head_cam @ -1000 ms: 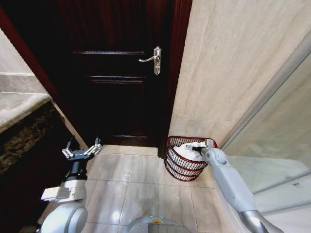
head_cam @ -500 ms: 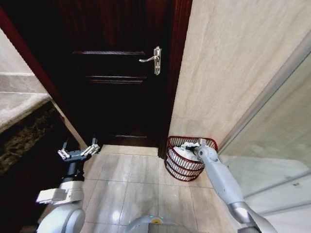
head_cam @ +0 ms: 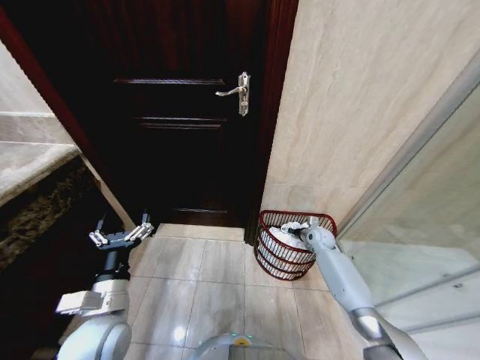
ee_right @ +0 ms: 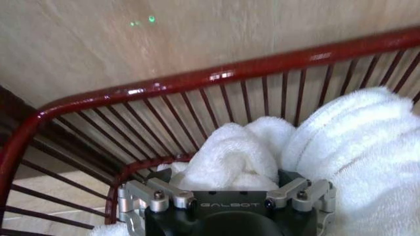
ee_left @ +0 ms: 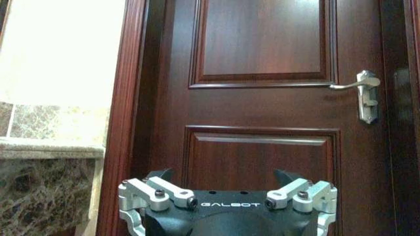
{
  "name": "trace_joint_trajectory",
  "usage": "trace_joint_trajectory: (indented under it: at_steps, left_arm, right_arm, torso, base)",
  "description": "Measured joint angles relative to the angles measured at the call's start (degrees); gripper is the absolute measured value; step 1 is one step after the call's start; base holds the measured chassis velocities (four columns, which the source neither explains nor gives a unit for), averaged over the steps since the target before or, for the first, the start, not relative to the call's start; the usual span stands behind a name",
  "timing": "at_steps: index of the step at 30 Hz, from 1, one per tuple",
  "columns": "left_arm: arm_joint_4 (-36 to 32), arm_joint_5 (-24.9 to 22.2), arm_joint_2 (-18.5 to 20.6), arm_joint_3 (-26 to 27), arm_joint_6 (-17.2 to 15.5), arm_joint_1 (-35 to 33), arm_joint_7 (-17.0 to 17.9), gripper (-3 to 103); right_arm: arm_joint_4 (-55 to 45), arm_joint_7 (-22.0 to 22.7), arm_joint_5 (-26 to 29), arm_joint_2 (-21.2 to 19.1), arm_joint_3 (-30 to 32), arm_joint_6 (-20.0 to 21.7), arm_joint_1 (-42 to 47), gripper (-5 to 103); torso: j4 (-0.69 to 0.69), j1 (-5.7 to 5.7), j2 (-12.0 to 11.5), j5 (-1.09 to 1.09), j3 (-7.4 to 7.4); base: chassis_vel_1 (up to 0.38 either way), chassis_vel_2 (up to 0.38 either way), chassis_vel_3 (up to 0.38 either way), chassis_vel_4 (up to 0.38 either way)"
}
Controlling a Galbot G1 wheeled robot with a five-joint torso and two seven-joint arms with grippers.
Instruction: Discard the used towel into the hamper.
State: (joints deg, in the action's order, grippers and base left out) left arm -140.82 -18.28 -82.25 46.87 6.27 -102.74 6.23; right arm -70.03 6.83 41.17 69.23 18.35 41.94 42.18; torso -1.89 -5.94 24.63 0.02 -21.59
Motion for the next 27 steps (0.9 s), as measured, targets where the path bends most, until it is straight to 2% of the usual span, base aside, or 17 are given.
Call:
trace_joint_trajectory:
  at_steps: [8,11,17,27]
  left_arm:
    - [0.1,0.3,0.1,-1.5,0.0,0.6,0.0,100]
    - [0.1,0.5,0.0,-1.8,0.0,0.6,0.0,100]
    - [-0.2,1.8,-0.5,-3.0,0.2,0.2,0.0,100]
    - [0.1,2.9,-1.4,-3.7,0.3,0.0,0.8,100]
  right_arm:
    - [-15.6,1.1,-3.2,-3.4,3.9,0.0,7.6,100]
    - [-17.6,1.1,-3.4,-3.9,4.6,-0.1,8.6,100]
    - [-29.2,-0.2,-5.2,-5.8,7.5,-2.7,15.1,100]
    - [-37.0,-1.2,-7.7,-6.4,9.8,-6.8,19.6,100]
  torso:
    - [0.01,0.00,0.0,0.00,0.00]
    - [0.02,0.00,0.0,-0.02,0.00]
    - [0.01,0.00,0.0,-0.02,0.00]
    - [0.00,0.00,0.0,-0.03,0.01]
  base:
    - [0.000,0.000,0.000,0.000]
    - [0.000,0.000,0.000,0.000]
    - [0.000,0.000,0.000,0.000]
    - [0.000,0.000,0.000,0.000]
